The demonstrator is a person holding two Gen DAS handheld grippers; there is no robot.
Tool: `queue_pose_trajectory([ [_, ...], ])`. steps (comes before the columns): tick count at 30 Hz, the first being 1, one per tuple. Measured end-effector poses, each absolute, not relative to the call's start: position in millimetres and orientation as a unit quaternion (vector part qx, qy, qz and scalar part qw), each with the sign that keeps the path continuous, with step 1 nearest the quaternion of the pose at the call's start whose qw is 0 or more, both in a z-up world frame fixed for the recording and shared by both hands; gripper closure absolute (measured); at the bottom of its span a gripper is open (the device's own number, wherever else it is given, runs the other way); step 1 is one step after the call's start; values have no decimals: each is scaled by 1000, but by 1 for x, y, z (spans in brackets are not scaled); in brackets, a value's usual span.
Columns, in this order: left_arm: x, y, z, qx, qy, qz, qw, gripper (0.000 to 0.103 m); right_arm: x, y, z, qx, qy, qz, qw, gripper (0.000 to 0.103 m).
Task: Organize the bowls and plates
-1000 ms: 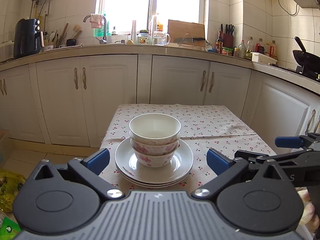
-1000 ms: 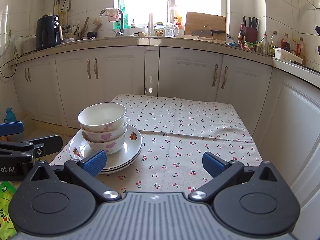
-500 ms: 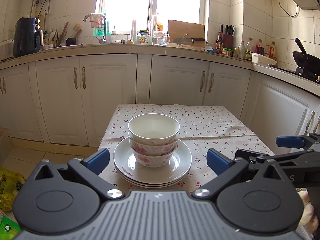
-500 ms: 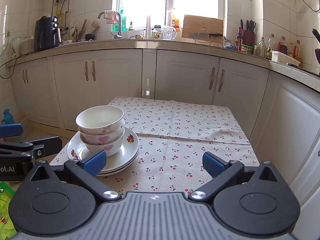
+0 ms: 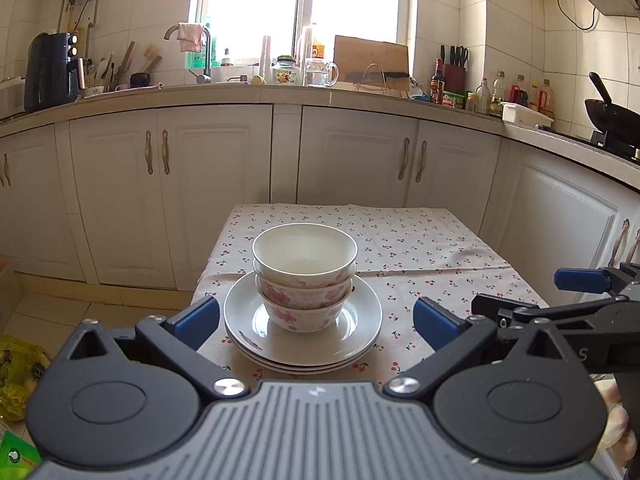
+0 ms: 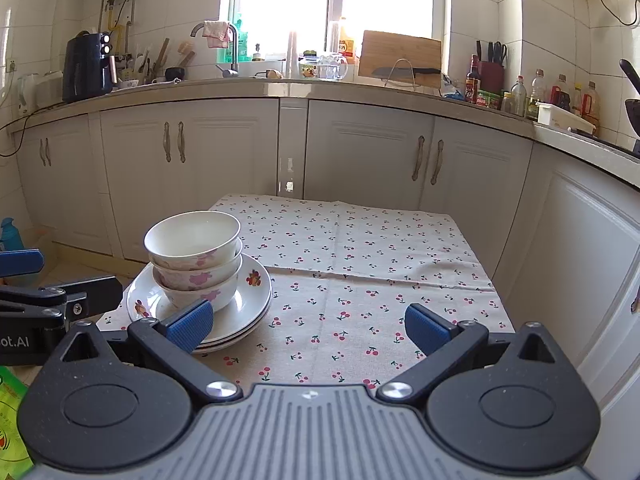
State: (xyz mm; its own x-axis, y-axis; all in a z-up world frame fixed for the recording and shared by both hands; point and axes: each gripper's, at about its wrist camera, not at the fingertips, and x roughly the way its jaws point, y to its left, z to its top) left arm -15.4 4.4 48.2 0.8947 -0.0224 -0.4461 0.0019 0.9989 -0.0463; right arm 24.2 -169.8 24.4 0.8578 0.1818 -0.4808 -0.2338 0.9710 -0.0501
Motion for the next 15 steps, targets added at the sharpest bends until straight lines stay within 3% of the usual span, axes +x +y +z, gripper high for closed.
queue_pose_trajectory([
  [15,-13,3,46,-24,232,-8,972,1,26,-169,24,-56,242,102,963,0],
])
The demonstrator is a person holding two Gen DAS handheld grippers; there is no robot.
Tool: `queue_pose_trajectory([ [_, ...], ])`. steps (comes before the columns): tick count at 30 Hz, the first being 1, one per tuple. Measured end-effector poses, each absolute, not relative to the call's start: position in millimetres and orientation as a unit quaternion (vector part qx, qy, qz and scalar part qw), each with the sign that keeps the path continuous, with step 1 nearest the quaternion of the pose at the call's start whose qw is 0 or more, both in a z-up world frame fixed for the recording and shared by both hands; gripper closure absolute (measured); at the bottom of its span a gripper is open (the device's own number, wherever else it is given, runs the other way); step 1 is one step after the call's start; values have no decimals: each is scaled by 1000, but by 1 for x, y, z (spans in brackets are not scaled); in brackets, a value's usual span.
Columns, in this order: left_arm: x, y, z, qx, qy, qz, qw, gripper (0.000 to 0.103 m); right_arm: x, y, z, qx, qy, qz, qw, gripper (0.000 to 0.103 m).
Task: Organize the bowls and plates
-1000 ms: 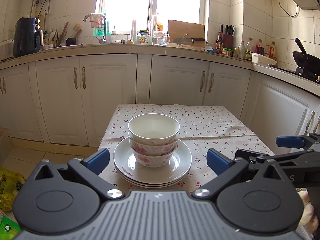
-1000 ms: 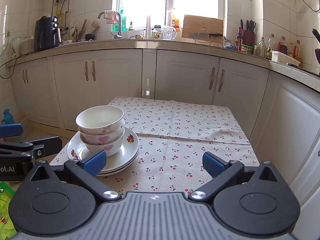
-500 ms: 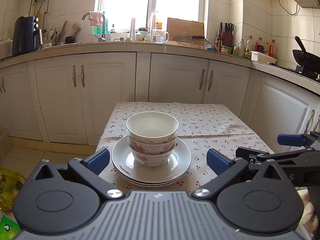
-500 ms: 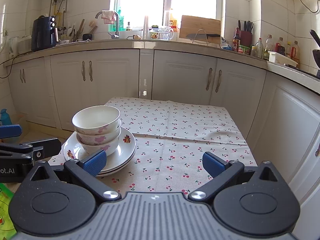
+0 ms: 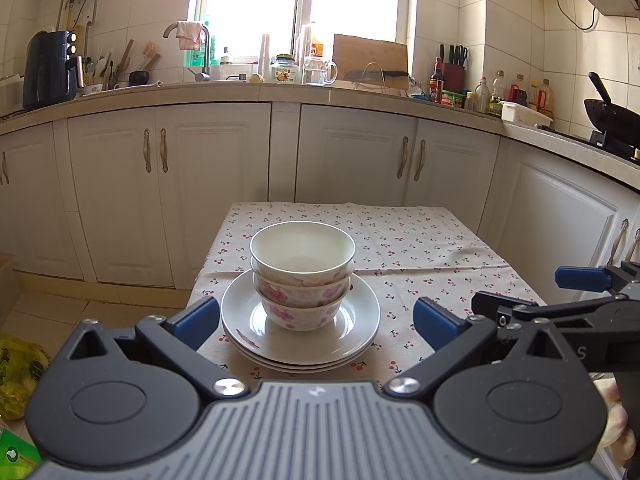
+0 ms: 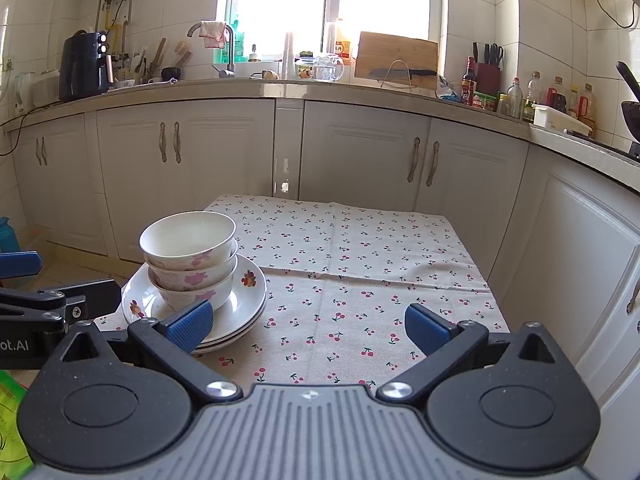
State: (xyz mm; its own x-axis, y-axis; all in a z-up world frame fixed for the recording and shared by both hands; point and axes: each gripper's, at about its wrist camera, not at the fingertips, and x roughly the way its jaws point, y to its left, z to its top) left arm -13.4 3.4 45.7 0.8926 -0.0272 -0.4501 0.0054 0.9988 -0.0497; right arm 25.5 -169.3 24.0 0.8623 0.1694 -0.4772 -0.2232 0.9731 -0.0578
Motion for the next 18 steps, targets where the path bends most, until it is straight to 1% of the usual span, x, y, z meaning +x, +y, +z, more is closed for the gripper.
queue_pose_trajectory([
  [18,-12,3,45,-24,235,-9,972,1,27,-169,23,-56,243,95,964,0],
])
